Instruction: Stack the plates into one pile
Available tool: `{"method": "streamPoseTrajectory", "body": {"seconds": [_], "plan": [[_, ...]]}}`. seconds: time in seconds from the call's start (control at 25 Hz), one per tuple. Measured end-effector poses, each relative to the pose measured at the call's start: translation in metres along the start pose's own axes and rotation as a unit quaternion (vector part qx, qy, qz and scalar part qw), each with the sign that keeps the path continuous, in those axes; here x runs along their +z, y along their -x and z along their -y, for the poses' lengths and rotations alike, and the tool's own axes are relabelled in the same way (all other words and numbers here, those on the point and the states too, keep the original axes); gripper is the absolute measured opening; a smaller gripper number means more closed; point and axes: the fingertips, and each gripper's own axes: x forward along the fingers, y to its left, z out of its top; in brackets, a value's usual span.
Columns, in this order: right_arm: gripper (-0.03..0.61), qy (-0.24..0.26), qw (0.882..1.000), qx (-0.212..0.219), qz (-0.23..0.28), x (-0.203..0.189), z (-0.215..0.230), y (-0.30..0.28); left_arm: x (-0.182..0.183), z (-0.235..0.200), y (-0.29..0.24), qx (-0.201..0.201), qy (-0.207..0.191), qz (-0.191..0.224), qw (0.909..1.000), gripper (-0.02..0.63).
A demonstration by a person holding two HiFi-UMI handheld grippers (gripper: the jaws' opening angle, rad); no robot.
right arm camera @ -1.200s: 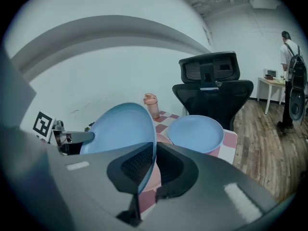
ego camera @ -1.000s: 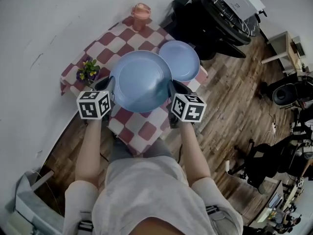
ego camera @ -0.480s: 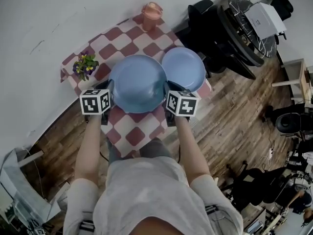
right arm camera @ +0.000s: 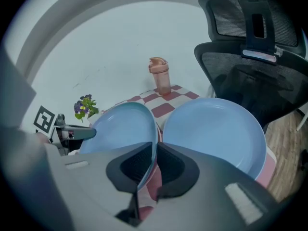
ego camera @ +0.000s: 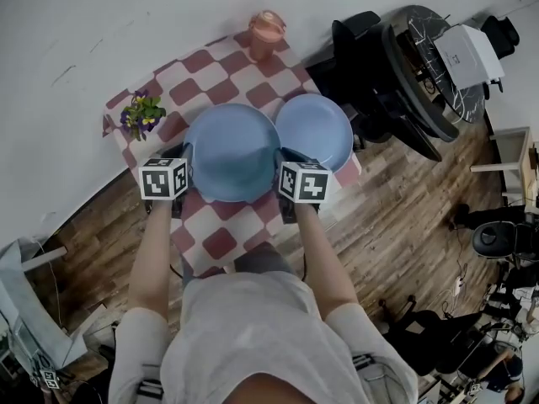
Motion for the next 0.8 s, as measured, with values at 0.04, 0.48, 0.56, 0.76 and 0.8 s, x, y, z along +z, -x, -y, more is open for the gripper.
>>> {"method": "streamPoseTrajectory", "body": {"seconds": [0.04, 0.48, 0.56, 0.76, 0.8], "plan": [[0.035, 0.004, 1.0, -0.002, -0.005, -0.001, 0.001, -0.002, 0.0, 0.0, -0.001, 0.002, 0.0, 0.001, 1.0, 0.041], [0.057, 0.055, 0.998, -0.024, -0.028, -0.015, 0.003, -0.014, 0.006, 0.001, -0.005, 0.016, -0.017, 0.019, 0.9996, 0.097], [0.058, 0.062, 0.997, -0.03, -0.023, -0.016, 0.003, -0.014, 0.006, 0.003, -0.005, 0.012, -0.019, 0.02, 0.9996, 0.111], [0.072, 0.081, 0.996, -0.03, -0.022, -0.017, 0.003, -0.014, 0.006, 0.009, -0.004, 0.011, -0.025, 0.029, 0.9992, 0.172], [0.074, 0.082, 0.996, -0.027, -0.02, -0.017, 0.003, -0.013, 0.007, 0.008, -0.003, 0.018, -0.029, 0.032, 0.9989, 0.194]]}}
